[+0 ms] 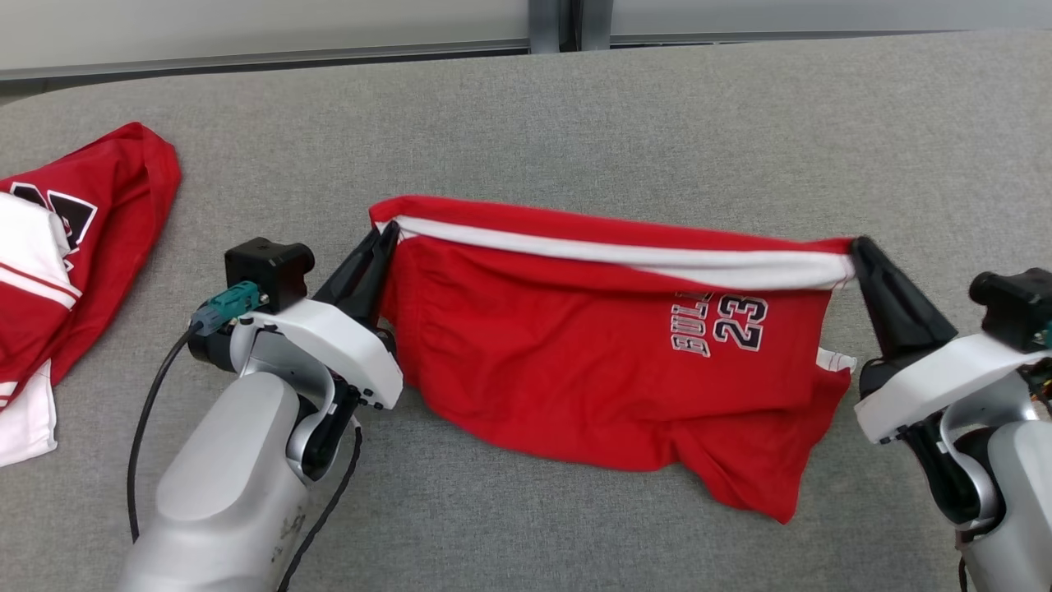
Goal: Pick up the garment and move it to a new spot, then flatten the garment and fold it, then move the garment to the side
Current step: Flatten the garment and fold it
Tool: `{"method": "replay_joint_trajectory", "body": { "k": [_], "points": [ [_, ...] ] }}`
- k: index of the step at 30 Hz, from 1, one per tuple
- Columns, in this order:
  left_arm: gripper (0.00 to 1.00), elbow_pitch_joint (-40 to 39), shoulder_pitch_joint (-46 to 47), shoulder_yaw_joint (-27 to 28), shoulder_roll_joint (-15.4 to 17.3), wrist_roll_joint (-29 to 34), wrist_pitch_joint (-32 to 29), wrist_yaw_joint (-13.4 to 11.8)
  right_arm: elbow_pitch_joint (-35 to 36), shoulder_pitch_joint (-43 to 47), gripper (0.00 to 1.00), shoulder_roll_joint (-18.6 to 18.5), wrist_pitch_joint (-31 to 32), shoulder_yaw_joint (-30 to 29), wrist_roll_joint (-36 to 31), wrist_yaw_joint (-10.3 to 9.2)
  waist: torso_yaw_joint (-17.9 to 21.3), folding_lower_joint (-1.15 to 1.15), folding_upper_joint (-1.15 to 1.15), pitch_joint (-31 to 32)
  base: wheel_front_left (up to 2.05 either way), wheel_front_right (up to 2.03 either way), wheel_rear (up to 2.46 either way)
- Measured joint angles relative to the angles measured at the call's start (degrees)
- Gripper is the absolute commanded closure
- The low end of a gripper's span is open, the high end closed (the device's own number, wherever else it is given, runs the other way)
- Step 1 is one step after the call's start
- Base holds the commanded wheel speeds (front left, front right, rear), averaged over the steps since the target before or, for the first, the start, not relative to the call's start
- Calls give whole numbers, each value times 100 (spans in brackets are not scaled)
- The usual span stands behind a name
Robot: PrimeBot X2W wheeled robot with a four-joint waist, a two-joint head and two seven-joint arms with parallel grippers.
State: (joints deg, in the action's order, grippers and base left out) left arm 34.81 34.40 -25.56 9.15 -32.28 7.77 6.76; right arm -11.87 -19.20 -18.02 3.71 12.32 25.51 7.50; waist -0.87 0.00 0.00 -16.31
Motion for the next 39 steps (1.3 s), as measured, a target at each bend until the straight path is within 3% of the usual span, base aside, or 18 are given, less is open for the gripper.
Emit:
{"method": "replay_joint_trajectory", "body": {
  "k": [10, 24, 33, 39],
  "points": [
    [100, -1360, 140, 23, 339, 345, 278, -299, 1206, -221, 100, -141, -797, -485, -353, -1, 42, 0, 0, 159, 0, 0, 0],
    [100, -3679, 1114, 346, 896, 572, -558, -693, 2512, -1566, 100, -712, -411, -1053, -448, 0, 66, 0, 0, 669, 0, 0, 0],
    [100, -3839, 1360, 356, 951, 534, -826, -733, 2506, -1872, 100, -768, -182, -1028, -243, 0, 106, 0, 0, 749, 0, 0, 0],
    [100, -3321, 1542, 382, 871, 375, -766, -643, 2081, -2207, 100, -760, -140, -862, -29, -1, 100, 0, 0, 579, 0, 0, 0]
  ]
}}
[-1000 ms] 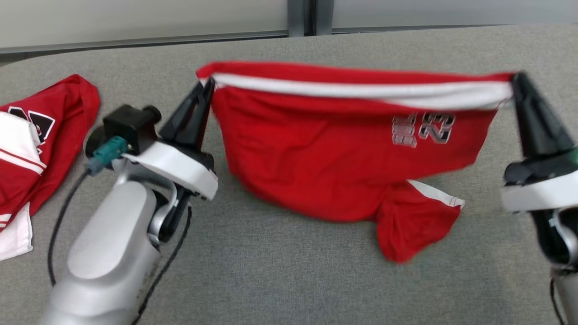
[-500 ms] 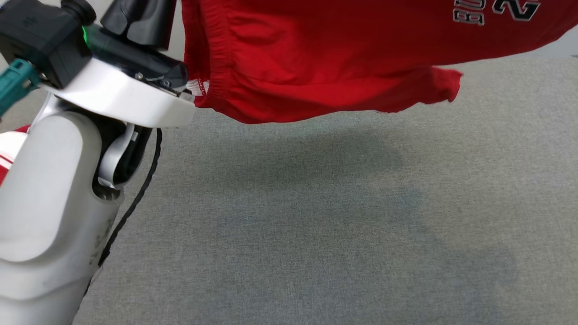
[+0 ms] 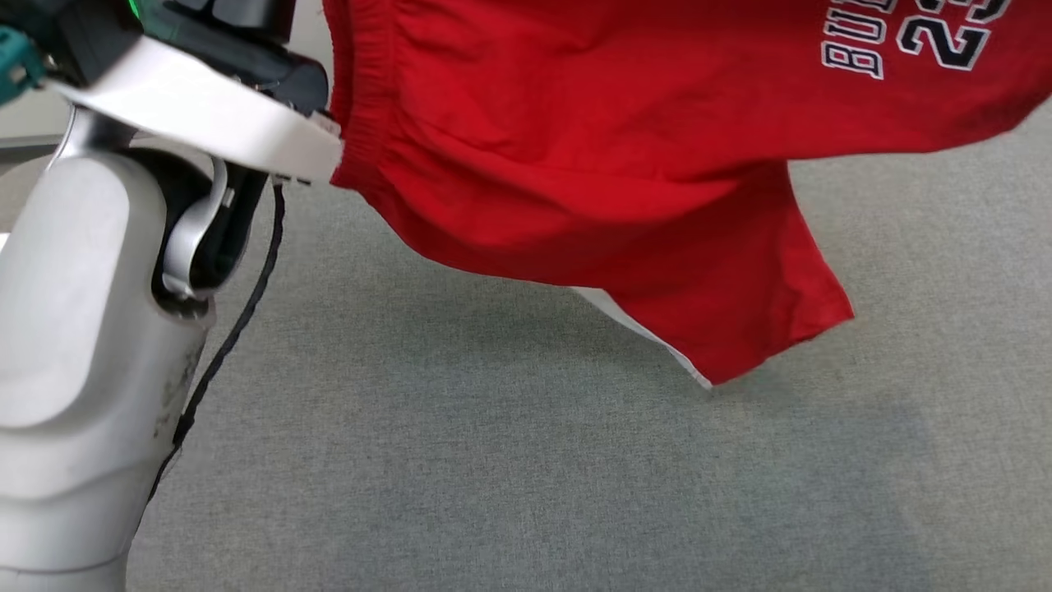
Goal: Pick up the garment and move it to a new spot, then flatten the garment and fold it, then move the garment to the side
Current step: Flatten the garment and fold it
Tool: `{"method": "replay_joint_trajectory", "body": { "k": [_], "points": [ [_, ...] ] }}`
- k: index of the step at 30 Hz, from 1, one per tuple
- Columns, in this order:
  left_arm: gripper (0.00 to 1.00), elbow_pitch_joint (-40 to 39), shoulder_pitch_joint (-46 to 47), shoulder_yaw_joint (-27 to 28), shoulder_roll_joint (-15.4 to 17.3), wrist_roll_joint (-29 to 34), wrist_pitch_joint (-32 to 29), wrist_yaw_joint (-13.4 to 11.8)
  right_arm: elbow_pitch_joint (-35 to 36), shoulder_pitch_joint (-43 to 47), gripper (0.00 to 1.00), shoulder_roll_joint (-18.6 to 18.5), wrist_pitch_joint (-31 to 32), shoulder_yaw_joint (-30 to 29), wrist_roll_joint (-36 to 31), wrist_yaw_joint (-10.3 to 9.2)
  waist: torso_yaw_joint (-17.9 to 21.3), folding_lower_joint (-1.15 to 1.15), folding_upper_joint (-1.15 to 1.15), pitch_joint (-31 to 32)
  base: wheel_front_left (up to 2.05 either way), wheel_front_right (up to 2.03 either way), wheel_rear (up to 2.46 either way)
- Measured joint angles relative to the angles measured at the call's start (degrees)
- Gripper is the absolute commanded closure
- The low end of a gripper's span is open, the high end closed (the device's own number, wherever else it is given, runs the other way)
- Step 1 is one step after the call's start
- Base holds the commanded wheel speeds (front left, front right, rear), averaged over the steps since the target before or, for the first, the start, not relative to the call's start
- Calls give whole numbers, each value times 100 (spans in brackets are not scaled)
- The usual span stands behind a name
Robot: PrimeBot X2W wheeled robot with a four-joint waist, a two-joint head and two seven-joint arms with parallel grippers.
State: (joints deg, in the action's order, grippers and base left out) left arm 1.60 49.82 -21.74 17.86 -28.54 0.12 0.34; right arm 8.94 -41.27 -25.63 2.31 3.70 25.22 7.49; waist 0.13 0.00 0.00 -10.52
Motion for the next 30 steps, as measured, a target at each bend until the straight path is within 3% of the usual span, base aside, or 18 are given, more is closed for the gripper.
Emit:
{"method": "replay_joint_trajectory", "body": {
  "k": [9, 17, 23, 30],
  "points": [
    [100, 1842, 1106, -3, -392, -77, 549, 293, -1679, -1502, 100, 73, -234, 810, 411, 0, -39, 0, 0, -468, 0, 0, 0],
    [100, 3967, 2415, -35, -823, -110, 1177, 525, -3580, -3039, 100, 521, -765, 1808, 748, 0, -60, 0, 0, -931, 0, 0, 0],
    [100, 5533, 2477, -130, -1113, -347, 1260, 654, -4971, -3238, 100, 990, -1059, 2617, 1209, 0, 16, 0, 0, -1134, 0, 0, 0],
    [100, 6369, 1836, -326, -1338, -803, 1307, 703, -5724, -2641, 100, 1251, -1426, 3294, 1879, 0, 57, 0, 0, -1332, 0, 0, 0]
  ]
}}
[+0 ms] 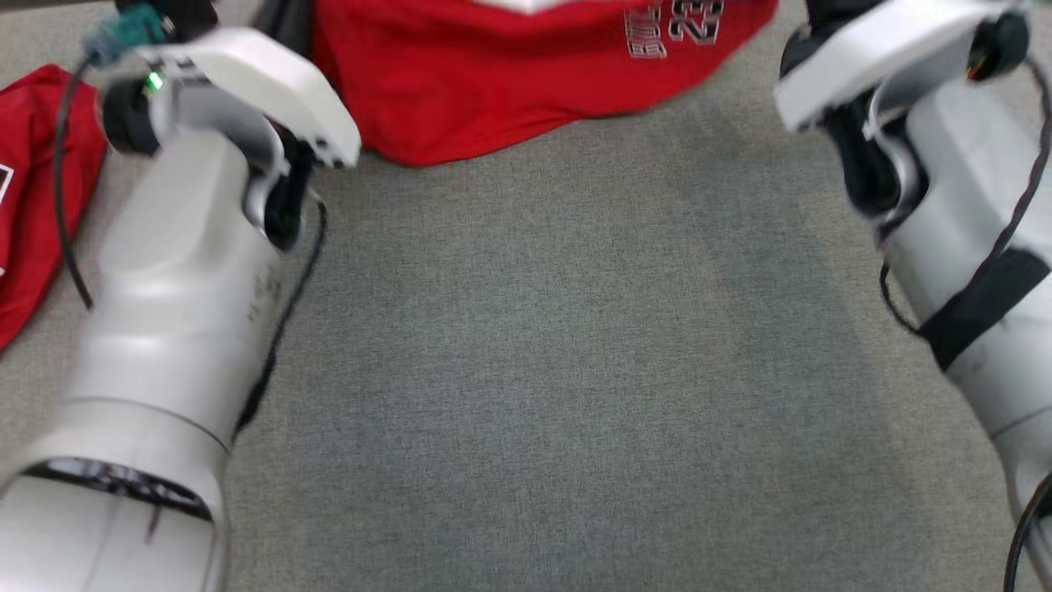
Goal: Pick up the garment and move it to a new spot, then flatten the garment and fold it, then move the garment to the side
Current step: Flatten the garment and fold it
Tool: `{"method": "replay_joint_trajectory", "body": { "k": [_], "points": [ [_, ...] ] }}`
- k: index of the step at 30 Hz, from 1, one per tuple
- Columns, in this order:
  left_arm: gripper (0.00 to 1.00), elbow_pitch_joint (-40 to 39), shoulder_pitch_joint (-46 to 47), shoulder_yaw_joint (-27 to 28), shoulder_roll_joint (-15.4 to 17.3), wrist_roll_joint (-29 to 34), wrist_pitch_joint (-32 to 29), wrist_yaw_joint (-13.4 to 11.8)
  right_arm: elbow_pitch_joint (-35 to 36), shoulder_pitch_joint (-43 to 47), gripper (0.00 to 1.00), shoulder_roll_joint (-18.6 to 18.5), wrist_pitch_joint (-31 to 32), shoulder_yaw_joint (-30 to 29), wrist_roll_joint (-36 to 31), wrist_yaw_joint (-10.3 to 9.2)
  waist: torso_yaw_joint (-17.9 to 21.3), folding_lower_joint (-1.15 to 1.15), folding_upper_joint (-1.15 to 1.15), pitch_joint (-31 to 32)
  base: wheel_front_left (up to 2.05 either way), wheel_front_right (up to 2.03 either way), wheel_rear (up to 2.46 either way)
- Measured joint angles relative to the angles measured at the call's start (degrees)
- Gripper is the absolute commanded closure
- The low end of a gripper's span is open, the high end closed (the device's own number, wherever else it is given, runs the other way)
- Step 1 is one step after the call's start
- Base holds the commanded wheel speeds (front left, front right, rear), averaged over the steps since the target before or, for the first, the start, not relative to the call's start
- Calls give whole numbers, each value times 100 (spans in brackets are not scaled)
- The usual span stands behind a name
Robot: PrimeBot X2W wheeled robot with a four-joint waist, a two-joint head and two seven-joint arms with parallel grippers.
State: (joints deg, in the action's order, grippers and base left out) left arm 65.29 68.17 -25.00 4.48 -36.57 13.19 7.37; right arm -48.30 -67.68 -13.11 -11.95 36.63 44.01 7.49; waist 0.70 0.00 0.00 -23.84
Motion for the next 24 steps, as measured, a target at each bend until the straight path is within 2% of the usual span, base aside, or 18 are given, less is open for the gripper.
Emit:
{"method": "replay_joint_trajectory", "body": {
  "k": [5, 9, 17, 22, 24],
  "points": [
    [100, -179, -748, -213, -107, -662, -83, 7, 10, 820, 100, -115, -237, 235, 467, 0, -62, 0, 0, -61, 0, 0, 0],
    [100, -500, -1384, -425, -63, -862, 105, 7, 425, 1632, 100, -255, -280, 175, 636, 0, -86, 0, 0, 22, 0, 0, 0],
    [100, -1702, -2814, -617, 366, -893, 180, 7, 2138, 3547, 100, -521, -302, -888, -46, 0, -106, 0, 0, 394, 0, 0, 0],
    [100, -2581, -3756, -541, 694, -771, 180, 4, 3093, 4842, 100, -502, -302, -1374, -503, 0, -105, 0, 0, 712, 0, 0, 0],
    [100, -2954, -4105, -526, 836, -723, 180, -74, 3416, 5297, 100, -499, -302, -1527, -636, 0, -102, 0, 0, 849, 0, 0, 0]
  ]
}}
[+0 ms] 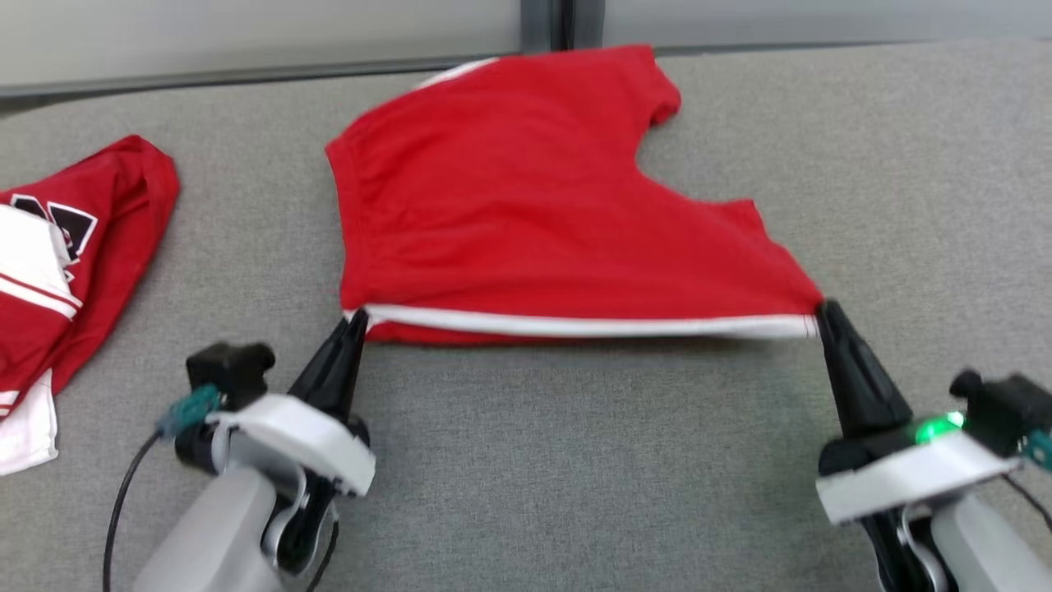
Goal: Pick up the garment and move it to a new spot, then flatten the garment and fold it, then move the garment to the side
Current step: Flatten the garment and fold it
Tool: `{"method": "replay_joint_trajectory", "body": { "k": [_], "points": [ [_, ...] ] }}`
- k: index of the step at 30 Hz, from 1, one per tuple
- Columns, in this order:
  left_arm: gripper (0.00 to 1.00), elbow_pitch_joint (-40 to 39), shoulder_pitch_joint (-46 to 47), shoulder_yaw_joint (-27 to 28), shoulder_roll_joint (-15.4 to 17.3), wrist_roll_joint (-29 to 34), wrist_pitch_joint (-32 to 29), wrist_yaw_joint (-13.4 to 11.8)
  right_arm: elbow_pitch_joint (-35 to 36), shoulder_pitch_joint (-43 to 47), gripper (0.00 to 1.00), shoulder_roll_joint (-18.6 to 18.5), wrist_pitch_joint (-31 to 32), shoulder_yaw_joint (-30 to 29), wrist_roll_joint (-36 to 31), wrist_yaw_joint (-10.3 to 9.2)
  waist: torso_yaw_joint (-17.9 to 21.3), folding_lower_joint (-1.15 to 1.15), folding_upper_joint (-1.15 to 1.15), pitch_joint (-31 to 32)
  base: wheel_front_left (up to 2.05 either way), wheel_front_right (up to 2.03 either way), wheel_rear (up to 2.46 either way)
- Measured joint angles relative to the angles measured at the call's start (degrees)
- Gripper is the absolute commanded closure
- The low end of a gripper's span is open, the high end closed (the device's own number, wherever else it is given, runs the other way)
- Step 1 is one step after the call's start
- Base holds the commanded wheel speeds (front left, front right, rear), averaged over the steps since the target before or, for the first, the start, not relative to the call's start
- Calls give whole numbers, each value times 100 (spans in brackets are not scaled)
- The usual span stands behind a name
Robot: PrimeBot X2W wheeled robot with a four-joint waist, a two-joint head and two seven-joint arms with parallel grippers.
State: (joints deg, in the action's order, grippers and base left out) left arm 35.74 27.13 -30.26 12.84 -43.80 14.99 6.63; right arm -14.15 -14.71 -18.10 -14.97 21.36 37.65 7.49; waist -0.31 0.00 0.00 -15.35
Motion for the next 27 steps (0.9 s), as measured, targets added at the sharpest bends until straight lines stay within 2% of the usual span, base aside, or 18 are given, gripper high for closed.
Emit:
{"method": "replay_joint_trajectory", "body": {
  "k": [4, 8, 9, 10, 11, 17, 22, 27],
  "points": [
    [100, -932, -818, 2, 325, -11, -165, -314, 636, 912, 100, 102, 143, -322, -245, 1, 18, 0, 0, 271, 0, 0, 0],
    [100, -2090, -1656, -20, 726, -30, -590, -810, 1321, 1755, 100, 266, 563, -747, -524, 1, 46, 0, 0, 507, 0, 0, 0],
    [100, -2090, -1656, -20, 726, -30, -590, -810, 1321, 1755, 100, 266, 563, -747, -524, 1, 46, 0, 0, 507, 0, 0, 0],
    [100, -2674, -2017, -11, 917, -94, -837, -1021, 1690, 2161, 100, 342, 806, -929, -712, 1, 49, 0, 0, 595, 0, 0, 0],
    [100, -2674, -2017, -11, 917, -94, -837, -1021, 1690, 2161, 100, 342, 806, -929, -712, 1, 49, 0, 0, 595, 0, 0, 0],
    [100, -4044, -2777, 23, 1300, -159, -1313, -1630, 2564, 3028, 100, 564, 1494, -1399, -1063, 1, 37, 0, 0, 764, 0, 0, 0],
    [100, -4548, -3011, 85, 1468, -178, -1452, -1860, 2922, 3229, 100, 808, 1741, -1605, -1191, 1, 24, 0, 0, 810, 0, 0, 0],
    [100, -4559, -2949, 75, 1436, -192, -1494, -1872, 2914, 3097, 100, 878, 1781, -1675, -1198, 1, 18, 0, 0, 741, 0, 0, 0]
  ]
}}
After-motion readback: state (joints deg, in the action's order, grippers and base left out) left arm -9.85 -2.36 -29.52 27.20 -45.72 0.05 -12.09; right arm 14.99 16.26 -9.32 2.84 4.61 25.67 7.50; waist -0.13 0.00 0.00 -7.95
